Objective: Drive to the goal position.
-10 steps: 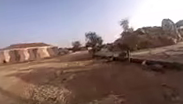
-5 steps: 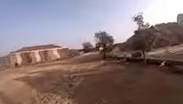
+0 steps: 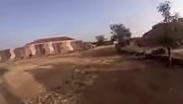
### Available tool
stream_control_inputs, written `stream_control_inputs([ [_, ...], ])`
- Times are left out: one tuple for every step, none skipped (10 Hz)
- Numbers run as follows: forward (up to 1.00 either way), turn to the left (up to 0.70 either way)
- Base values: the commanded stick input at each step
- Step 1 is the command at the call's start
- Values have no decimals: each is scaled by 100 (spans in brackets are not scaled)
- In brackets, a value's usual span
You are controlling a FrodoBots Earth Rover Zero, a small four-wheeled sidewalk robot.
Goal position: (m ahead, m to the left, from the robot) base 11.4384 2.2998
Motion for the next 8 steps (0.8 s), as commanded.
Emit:
stream_control_inputs([
  [70,10],
  [70,0],
  [70,0],
  [70,0],
  [70,0],
  [70,0],
  [70,0],
  [70,0],
])
